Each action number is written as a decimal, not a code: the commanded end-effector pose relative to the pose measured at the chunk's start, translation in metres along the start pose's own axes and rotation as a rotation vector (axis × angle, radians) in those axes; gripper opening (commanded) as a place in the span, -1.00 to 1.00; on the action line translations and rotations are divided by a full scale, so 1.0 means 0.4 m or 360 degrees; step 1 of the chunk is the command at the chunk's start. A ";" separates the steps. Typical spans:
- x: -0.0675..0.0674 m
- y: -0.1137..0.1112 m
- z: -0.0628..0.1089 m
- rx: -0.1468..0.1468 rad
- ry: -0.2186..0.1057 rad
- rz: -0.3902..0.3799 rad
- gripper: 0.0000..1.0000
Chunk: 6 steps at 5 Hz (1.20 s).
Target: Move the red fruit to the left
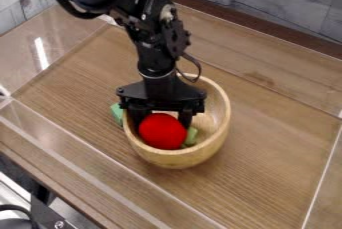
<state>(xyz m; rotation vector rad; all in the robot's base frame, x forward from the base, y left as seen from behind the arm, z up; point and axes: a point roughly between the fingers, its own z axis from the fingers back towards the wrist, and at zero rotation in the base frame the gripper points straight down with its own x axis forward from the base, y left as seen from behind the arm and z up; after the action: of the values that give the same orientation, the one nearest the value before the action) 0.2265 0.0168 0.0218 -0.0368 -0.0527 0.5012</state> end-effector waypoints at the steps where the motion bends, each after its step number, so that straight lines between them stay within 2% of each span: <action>1: 0.021 0.029 0.022 -0.0020 0.0026 0.0015 -1.00; 2: 0.040 0.044 0.022 -0.0025 0.0032 -0.0005 -1.00; 4: 0.009 0.076 0.026 -0.0033 0.0038 0.0019 -1.00; 6: -0.002 0.088 0.046 -0.0054 0.0054 -0.0073 -1.00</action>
<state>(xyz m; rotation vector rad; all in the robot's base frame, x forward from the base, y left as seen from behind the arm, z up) 0.2049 0.0439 0.0316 -0.0784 0.0015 0.4562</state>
